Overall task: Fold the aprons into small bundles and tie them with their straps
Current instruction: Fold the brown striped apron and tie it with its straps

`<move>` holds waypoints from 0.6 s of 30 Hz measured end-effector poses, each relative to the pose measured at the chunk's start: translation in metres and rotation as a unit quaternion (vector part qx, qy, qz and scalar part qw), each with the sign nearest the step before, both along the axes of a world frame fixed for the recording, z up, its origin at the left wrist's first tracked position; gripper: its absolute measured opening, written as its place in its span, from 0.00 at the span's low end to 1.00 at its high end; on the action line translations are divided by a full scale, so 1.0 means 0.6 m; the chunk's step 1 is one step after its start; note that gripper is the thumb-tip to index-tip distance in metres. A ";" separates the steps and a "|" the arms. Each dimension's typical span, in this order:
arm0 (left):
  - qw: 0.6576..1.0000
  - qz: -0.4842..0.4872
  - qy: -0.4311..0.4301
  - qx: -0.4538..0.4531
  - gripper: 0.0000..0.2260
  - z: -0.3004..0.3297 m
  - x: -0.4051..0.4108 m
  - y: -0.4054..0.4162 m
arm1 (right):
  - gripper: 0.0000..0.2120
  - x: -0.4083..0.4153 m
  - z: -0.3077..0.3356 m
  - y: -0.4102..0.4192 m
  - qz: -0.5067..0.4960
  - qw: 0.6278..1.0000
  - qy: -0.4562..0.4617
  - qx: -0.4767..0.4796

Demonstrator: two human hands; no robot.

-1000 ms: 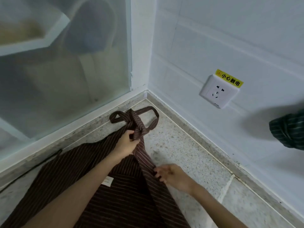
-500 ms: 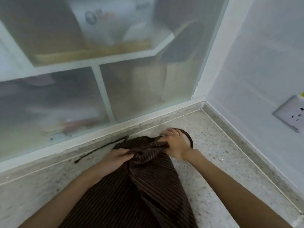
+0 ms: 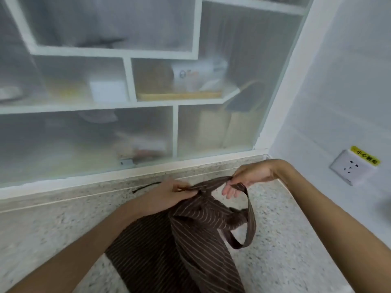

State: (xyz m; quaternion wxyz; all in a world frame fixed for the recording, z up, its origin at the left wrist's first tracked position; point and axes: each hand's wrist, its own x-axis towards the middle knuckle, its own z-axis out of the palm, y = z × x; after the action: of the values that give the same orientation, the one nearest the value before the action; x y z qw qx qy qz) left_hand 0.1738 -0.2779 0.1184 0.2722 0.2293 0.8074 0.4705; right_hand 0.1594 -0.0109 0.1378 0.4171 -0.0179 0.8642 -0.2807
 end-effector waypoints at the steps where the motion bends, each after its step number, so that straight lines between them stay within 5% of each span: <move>1: 1.000 -0.005 0.021 0.003 0.12 0.014 0.025 -0.008 | 0.16 0.010 -0.002 -0.011 -0.039 0.989 0.134 0.058; 3: 0.999 -0.003 0.050 0.012 0.13 0.038 0.075 -0.025 | 0.15 0.038 -0.004 -0.042 -0.137 0.899 0.387 0.151; 5: 0.996 0.004 0.085 0.028 0.13 0.055 0.116 -0.049 | 0.16 0.083 -0.001 -0.087 -0.204 0.827 0.507 0.132; 6: 0.994 0.010 0.099 0.040 0.14 0.063 0.131 -0.061 | 0.16 0.107 0.008 -0.110 -0.226 0.820 0.517 0.095; 9: 0.989 0.045 0.105 0.096 0.12 0.089 0.167 -0.101 | 0.22 0.168 0.030 -0.165 -0.225 0.900 0.351 -0.132; 11: 0.985 0.069 0.102 0.121 0.11 0.116 0.193 -0.134 | 0.25 0.207 0.031 -0.204 -0.119 0.946 0.178 -0.242; 14: 0.981 0.089 0.100 0.142 0.10 0.153 0.206 -0.185 | 0.23 0.237 0.020 -0.240 -0.010 0.967 0.083 -0.239; 18: 0.969 0.173 0.121 0.127 0.09 0.203 0.188 -0.279 | 0.10 0.250 0.054 -0.268 0.016 0.976 0.132 -0.173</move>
State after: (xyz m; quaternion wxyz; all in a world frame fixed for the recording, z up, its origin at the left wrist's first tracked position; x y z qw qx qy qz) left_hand 0.2867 -0.4452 0.2400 0.0562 0.1739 0.7955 0.5777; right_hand 0.3095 -0.1715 0.1700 0.2940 -0.1404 0.8499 -0.4142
